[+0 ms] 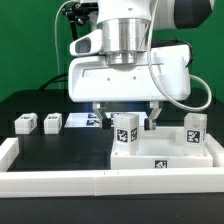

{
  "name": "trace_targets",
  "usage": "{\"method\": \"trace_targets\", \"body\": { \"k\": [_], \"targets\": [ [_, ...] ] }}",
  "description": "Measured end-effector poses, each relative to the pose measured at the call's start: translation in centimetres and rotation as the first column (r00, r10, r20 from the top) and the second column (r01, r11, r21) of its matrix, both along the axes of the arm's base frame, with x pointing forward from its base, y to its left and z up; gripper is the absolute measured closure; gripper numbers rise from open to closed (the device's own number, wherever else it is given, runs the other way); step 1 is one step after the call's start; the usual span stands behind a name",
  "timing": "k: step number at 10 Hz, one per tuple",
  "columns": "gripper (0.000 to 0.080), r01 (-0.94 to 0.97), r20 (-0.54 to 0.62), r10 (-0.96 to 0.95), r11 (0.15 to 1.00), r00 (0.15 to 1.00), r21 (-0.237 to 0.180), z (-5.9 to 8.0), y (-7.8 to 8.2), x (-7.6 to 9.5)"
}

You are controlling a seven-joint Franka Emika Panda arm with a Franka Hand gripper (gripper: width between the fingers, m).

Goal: Assemble square table

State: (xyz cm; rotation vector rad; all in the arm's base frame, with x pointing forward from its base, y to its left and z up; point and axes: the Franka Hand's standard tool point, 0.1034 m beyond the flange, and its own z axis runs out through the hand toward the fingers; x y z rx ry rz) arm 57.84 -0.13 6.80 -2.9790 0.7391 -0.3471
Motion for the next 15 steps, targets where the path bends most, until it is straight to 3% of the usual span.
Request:
{"method": "trace_targets", "body": {
  "k": [1, 2, 3, 4, 8, 10, 13, 15],
  "targets": [
    [0.0243, 0.003, 0.0, -0.003, 1.0, 1.0, 0.001, 0.0, -0.02, 0.0],
    [0.0243, 0.003, 0.0, -0.003, 1.0, 1.0, 0.001, -0.01, -0.02, 0.0],
    [0.0428, 0.003, 0.0, -0.003, 1.0, 1.0, 0.0, -0.02, -0.03, -0.01],
    [0.0508, 0.003, 0.0, -0.003, 1.0, 1.0, 0.0, -0.02, -0.04, -0.01],
    [0.0508, 0.032, 0.0, -0.032, 0.999, 0.999, 0.008, -0.02, -0.06, -0.01],
    [0.0508, 0.189, 0.004, -0.189, 0.981, 0.982, 0.045, 0.0, -0.15, -0.01],
    [0.0506, 0.469, -0.007, -0.471, 0.875, 0.882, 0.124, 0.11, 0.0, -0.09],
    [0.0505, 0.648, -0.04, -0.652, 0.742, 0.757, 0.175, 0.1, 0.26, -0.13]
  ]
}}
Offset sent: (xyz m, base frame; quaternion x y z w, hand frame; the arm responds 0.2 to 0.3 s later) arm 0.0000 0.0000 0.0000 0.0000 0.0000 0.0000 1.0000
